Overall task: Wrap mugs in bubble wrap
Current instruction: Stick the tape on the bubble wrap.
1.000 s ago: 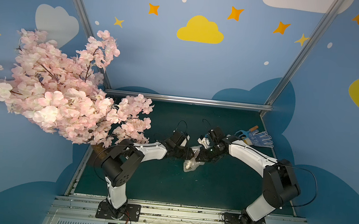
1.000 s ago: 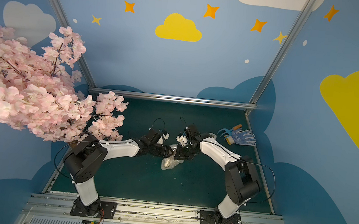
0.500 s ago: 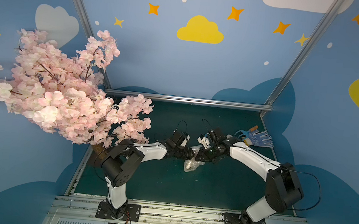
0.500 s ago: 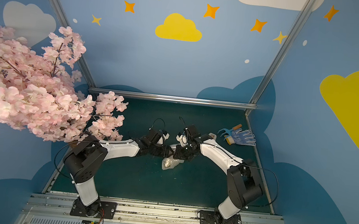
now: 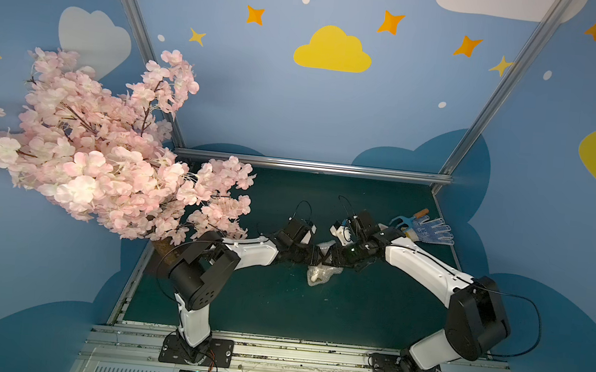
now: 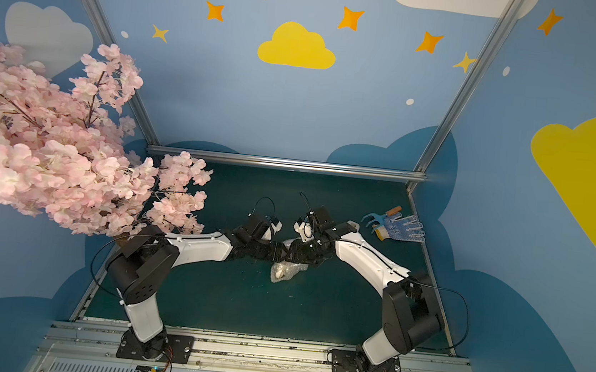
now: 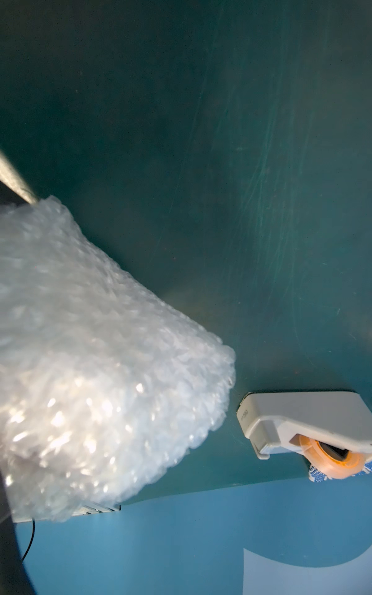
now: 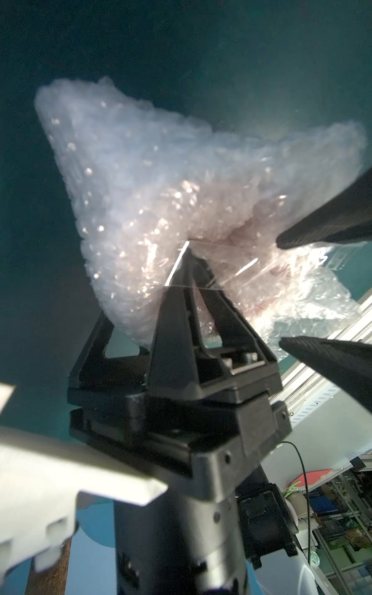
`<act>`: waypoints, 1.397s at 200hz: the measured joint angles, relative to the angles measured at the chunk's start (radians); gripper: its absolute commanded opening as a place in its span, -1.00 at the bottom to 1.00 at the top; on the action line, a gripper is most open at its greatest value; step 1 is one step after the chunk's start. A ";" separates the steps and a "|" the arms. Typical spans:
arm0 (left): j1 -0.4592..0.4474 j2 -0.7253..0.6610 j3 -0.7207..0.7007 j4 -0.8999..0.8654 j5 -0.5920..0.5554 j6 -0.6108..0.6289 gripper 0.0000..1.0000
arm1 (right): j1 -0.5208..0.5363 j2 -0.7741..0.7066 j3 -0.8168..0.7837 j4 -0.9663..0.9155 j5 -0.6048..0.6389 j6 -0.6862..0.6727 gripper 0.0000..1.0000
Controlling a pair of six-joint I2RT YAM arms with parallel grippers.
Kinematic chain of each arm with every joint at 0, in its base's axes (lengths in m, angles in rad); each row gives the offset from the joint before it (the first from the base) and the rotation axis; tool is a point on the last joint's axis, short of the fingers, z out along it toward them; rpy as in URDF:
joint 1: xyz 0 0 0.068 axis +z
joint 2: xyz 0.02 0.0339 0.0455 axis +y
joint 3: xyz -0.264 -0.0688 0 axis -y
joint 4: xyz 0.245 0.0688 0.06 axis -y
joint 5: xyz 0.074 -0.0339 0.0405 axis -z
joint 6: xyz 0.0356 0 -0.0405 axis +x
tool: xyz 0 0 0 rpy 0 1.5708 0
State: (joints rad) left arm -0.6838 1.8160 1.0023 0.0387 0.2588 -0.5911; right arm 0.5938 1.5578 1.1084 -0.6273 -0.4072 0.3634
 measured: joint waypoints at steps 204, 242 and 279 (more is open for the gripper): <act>-0.002 0.003 0.000 -0.001 0.000 0.000 0.18 | -0.051 0.075 0.082 -0.034 0.101 0.014 0.48; -0.002 0.003 0.000 -0.001 0.000 0.000 0.18 | -0.051 0.111 0.081 -0.024 0.098 0.013 0.46; -0.002 0.003 0.000 -0.001 0.000 0.000 0.18 | -0.056 0.146 0.070 0.001 0.108 0.015 0.37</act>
State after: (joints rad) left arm -0.6861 1.8194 1.0023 0.0380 0.2584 -0.5907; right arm 0.5381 1.7035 1.1782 -0.6262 -0.2993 0.3782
